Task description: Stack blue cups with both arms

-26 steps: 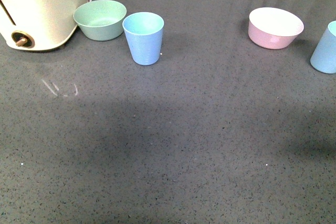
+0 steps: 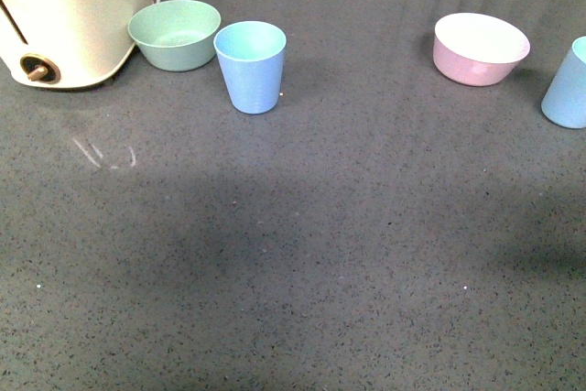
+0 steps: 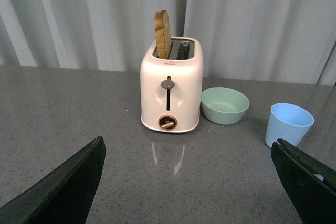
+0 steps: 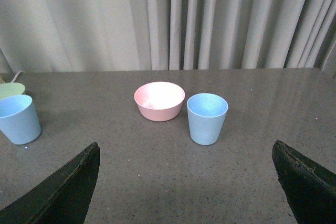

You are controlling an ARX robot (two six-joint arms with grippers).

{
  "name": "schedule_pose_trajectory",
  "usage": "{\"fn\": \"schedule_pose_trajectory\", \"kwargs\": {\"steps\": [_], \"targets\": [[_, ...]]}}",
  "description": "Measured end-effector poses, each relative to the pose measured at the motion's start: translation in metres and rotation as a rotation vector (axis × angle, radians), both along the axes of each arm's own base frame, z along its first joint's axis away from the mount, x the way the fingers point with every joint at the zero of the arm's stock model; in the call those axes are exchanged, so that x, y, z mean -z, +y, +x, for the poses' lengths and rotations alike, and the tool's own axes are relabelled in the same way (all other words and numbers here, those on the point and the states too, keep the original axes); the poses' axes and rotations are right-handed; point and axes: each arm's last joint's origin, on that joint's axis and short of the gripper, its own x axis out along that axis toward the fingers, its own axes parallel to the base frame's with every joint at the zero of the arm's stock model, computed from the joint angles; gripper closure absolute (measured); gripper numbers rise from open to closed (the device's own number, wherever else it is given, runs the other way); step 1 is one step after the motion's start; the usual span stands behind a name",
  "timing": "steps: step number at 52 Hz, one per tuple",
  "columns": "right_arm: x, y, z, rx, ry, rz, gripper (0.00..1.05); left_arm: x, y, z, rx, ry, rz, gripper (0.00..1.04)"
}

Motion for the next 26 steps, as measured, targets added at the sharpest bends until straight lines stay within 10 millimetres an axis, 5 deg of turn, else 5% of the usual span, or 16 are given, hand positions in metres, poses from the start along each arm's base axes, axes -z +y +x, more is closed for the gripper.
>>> {"fn": "schedule_pose_trajectory", "kwargs": {"steps": [8, 15, 26], "targets": [[0.000, 0.000, 0.000, 0.000, 0.000, 0.000, 0.09, 0.000, 0.000, 0.000, -0.003, 0.004, 0.000, 0.09], [0.000, 0.000, 0.000, -0.001, 0.000, 0.000, 0.09, -0.009, -0.001, 0.009, -0.075, 0.648, -0.054, 0.09], [0.000, 0.000, 0.000, 0.000, 0.000, 0.000, 0.09, -0.029, -0.004, 0.043, -0.061, 0.676, -0.047, 0.09]]}}
